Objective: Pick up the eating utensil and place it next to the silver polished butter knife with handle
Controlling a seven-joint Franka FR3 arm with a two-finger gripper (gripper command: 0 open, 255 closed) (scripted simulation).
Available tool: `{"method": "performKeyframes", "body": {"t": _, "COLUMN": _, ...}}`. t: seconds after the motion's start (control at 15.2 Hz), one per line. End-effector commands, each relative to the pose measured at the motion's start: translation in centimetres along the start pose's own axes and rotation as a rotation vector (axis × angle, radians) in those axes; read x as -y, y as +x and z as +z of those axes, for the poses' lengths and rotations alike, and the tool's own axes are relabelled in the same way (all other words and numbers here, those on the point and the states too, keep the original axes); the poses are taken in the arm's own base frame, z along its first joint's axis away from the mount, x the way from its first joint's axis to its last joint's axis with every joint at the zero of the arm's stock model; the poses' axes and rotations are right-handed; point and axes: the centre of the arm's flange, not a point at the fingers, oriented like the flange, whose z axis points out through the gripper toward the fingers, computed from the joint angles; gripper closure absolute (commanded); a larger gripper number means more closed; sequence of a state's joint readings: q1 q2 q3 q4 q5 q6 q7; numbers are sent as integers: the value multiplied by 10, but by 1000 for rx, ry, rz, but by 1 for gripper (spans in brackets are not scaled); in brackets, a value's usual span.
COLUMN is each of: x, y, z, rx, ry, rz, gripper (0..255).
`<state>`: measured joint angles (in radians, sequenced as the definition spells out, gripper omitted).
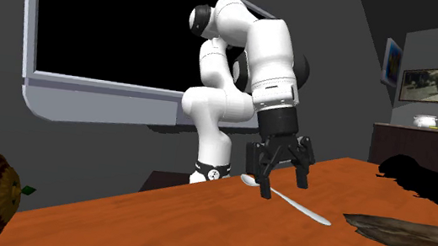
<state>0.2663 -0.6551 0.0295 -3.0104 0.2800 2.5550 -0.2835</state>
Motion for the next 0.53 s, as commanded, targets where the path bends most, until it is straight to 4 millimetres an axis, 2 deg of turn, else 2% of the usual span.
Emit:
{"method": "performKeyframes", "body": {"t": 0.0, "x": 0, "y": 0, "z": 0, "rx": 0, "ry": 0, "rz": 0, "gripper": 0}}
{"method": "performKeyframes", "body": {"t": 0.07, "x": 0, "y": 0, "z": 0, "rx": 0, "ry": 0, "rz": 0, "gripper": 0}}
{"method": "performKeyframes", "body": {"t": 0.13, "x": 0, "y": 0, "z": 0, "rx": 0, "ry": 0, "rz": 0, "gripper": 255}}
{"method": "performKeyframes", "body": {"t": 0.46, "x": 0, "y": 0, "z": 0, "rx": 0, "ry": 0, "rz": 0, "gripper": 255}}
